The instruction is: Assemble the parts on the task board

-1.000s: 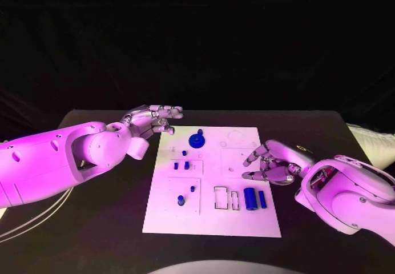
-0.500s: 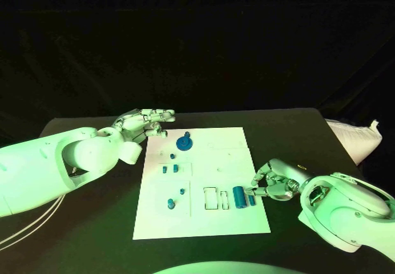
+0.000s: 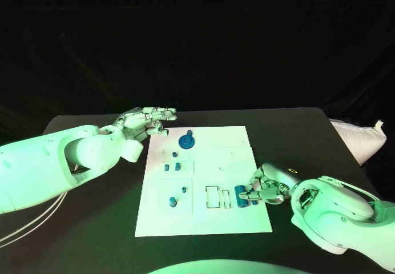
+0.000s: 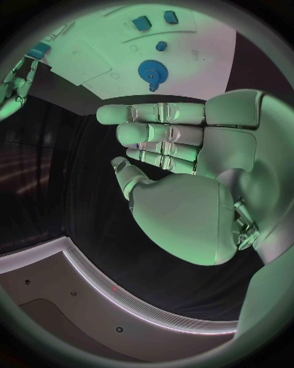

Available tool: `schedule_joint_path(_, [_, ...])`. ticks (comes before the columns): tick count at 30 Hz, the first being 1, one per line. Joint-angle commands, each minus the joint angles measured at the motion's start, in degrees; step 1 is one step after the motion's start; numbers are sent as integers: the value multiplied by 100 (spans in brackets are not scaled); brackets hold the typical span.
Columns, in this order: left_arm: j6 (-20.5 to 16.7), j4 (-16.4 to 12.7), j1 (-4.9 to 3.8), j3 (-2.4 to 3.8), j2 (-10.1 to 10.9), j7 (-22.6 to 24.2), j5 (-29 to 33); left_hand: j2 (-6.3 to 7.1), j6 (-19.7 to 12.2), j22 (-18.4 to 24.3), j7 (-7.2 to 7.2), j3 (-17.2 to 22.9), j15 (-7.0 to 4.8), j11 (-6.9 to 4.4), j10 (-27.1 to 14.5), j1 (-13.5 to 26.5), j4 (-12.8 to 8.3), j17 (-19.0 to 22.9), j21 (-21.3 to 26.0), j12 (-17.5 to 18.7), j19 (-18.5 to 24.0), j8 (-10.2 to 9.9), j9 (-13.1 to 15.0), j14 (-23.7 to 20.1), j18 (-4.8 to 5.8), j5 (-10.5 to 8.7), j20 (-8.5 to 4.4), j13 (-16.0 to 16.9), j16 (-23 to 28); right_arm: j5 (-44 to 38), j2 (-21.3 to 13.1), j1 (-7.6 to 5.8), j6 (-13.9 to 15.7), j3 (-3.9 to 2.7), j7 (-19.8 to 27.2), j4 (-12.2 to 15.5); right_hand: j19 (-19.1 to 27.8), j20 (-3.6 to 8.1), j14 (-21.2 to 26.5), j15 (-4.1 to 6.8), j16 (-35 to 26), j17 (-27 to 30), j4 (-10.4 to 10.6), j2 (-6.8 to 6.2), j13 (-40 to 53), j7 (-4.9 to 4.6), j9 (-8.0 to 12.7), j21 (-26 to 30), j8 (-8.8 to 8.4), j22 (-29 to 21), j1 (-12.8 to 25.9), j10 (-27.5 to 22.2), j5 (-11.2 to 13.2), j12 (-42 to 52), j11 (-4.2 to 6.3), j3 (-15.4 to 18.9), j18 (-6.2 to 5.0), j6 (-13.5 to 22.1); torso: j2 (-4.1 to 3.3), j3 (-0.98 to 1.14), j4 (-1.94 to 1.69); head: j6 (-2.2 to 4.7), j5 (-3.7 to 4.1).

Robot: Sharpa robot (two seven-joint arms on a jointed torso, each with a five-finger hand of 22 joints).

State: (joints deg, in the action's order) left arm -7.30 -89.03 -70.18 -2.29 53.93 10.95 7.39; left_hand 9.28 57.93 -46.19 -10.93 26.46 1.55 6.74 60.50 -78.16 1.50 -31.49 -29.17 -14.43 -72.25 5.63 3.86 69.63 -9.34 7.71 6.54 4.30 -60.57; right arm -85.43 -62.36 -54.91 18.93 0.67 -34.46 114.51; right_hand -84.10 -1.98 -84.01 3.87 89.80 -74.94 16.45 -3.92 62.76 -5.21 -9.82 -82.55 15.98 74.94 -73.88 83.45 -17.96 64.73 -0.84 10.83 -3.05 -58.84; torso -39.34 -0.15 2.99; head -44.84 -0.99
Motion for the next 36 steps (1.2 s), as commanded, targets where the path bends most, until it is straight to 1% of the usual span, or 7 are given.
schedule_joint_path(1, [119,2,1,3,-13,30,-14,-57,-42,7,-13,-9,-5,3,-51,8,-16,6,30,-36,-12,23,3,-43,-103,28,32,-6,1,-302,70,18,-172,1,-120,-60,-195,-40,-599,-44,20,-1506,2,42,2593,-3,-8,-37,40,436,-5,590,-21,2385,26,32,57,46,1,-3,-4,-1,-35])
schedule_joint_path(8, [132,4,1,2,-13,19,-14,-57,-42,7,-13,-9,-5,3,-51,8,-16,6,30,-36,-12,23,3,-43,-103,28,32,-6,1,-335,178,27,-316,0,-159,-227,-203,-42,-599,-46,20,-1506,-1,48,2615,-4,-14,-52,47,458,-11,600,-20,2408,25,33,62,51,1,-6,-5,0,-88])
schedule_joint_path(11, [136,4,2,2,-11,16,-14,-57,-42,7,-13,-9,-5,3,-51,8,-16,6,30,-36,-12,23,3,-43,-103,28,32,-6,1,-338,243,38,-372,1,-163,-282,-203,-43,-599,-48,20,-1506,-2,55,2614,-4,-19,-55,53,461,-16,599,-19,2407,24,32,62,52,-8,3,-5,-2,-107])
schedule_joint_path(19, [140,3,2,2,-6,10,-14,-57,-42,7,-13,-9,-5,3,-51,8,-16,6,30,-36,-12,23,3,-43,-103,28,32,-6,1,-337,448,138,-480,1,-162,-412,-205,-46,-599,-49,20,-1506,-8,68,2619,-4,-27,-63,63,471,-30,601,-16,2411,23,31,64,55,-6,-2,0,-16,-152])
schedule_joint_path(25, [136,6,3,2,4,6,-15,-57,-42,7,-13,-9,-5,3,-51,8,-16,6,30,-36,-12,23,3,-43,-103,28,32,-6,1,-348,529,188,-481,1,-173,-487,-207,-48,-599,-48,20,-1506,-29,116,2621,7,-59,-74,110,486,-92,600,-14,2411,30,20,66,20,-3,-2,7,-31,-176])
schedule_joint_path(31, [139,6,3,2,8,3,-15,-57,-42,7,-13,-9,-5,3,-51,8,-16,6,30,-36,-12,23,3,-43,-103,28,32,-6,1,-352,594,208,-396,1,-195,-558,-208,-35,-599,-25,20,-1506,-64,319,2627,42,-119,-89,186,507,-223,601,-107,2415,59,-43,69,-82,-4,-2,3,-40,-177])
schedule_joint_path(36, [143,2,3,2,14,0,-15,-57,-42,7,-13,-9,-5,3,-51,8,-16,6,30,-36,-12,23,3,-43,-103,28,32,-6,1,-352,604,216,-163,0,-226,-541,-214,-16,-599,-1,20,-1506,-151,503,2628,80,-159,-105,219,530,-423,600,-144,2413,91,-162,73,-151,-3,-2,10,-41,-185])
